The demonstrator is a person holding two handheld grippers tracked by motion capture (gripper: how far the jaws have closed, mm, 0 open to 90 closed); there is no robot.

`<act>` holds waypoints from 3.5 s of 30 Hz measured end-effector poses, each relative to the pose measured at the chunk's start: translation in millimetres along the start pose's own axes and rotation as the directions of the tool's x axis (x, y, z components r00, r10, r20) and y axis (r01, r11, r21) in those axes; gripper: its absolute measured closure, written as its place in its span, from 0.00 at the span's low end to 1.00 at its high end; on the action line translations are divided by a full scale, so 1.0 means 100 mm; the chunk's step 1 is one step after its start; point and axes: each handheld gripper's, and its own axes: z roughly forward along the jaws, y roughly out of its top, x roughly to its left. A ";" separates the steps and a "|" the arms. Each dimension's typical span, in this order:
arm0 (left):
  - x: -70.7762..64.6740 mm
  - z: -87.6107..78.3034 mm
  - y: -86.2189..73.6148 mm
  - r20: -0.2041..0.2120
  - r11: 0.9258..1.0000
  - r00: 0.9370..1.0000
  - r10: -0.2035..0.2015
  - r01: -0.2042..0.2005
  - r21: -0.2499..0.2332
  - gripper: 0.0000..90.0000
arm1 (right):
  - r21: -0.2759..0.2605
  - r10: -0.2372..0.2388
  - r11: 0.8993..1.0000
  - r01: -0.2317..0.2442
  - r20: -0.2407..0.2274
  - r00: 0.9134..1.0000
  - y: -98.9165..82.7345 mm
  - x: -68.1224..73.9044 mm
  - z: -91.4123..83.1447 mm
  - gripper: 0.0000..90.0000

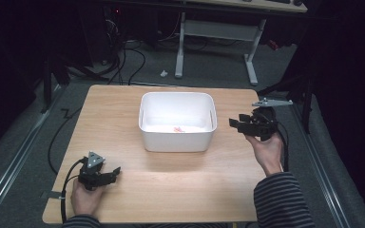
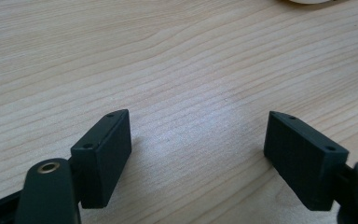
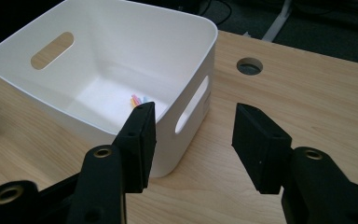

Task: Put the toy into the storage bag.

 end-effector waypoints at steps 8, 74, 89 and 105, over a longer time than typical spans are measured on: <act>0.00 0.00 0.00 0.001 1.000 1.000 0.000 0.000 0.002 0.26 | -0.017 -0.005 1.000 0.005 0.013 1.000 -0.06 -0.06 -0.18 0.55; 0.00 0.00 0.00 0.000 1.000 1.000 0.000 0.000 0.002 0.26 | -0.134 0.049 0.990 -0.049 -0.003 0.999 -1.17 -0.04 -0.44 0.47; 0.00 0.00 0.00 0.000 1.000 1.000 -0.001 0.001 0.002 0.26 | -0.101 0.084 0.991 -0.086 -0.018 0.996 -1.32 -0.05 -0.19 0.45; 0.00 0.00 0.00 0.001 1.000 1.000 0.000 0.000 0.003 0.26 | -0.075 0.103 0.992 -0.103 -0.002 0.995 -1.46 -0.07 0.10 0.45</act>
